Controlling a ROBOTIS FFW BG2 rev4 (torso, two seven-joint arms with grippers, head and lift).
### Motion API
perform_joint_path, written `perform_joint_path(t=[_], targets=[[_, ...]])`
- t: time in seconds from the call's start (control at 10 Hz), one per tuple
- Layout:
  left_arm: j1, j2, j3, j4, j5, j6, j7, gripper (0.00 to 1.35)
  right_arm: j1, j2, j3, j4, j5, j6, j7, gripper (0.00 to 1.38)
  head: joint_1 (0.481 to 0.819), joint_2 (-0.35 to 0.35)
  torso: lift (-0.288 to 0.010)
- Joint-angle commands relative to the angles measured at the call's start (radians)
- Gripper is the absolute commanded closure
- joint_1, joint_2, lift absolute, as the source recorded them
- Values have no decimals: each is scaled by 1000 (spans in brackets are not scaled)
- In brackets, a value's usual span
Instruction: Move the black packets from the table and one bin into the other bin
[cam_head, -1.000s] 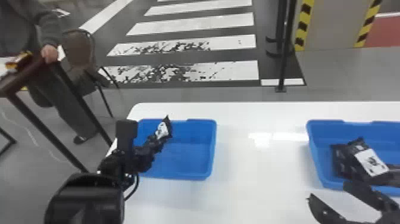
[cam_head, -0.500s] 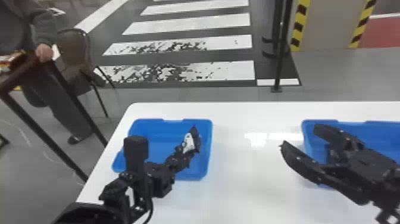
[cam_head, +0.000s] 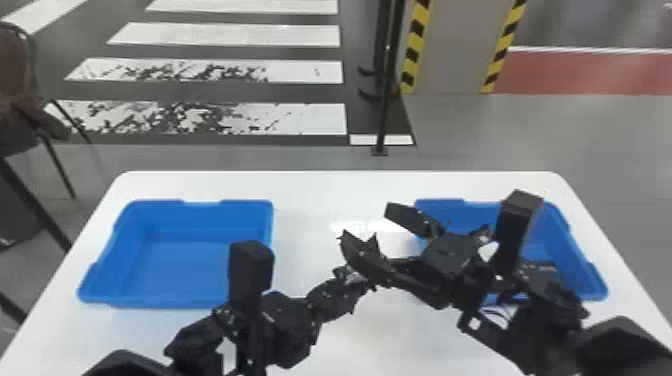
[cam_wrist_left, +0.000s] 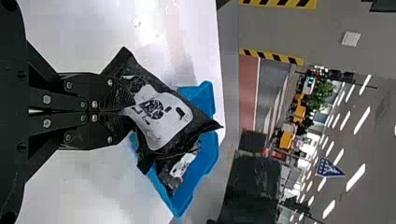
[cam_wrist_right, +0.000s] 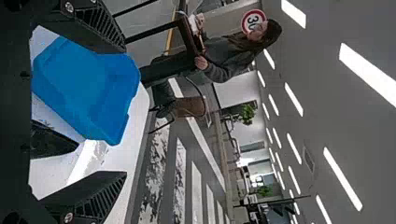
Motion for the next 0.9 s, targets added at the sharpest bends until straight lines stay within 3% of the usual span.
perform_joint_path(t=[0.0,0.4,0.8], targets=[[0,0,0,0,3,-17,0,1222,-3,-5,26,16,-2,-3,-2,88,695,-38,-110],[20,-26,84,0,-43,-54,4,1222,49,-10,22,-35,2,12,-5,88,695,7,-110],[24,-25,76,0,-23,-76,-2,1222,46,-10,12,-15,14,-18,-17,90,695,23,-110]])
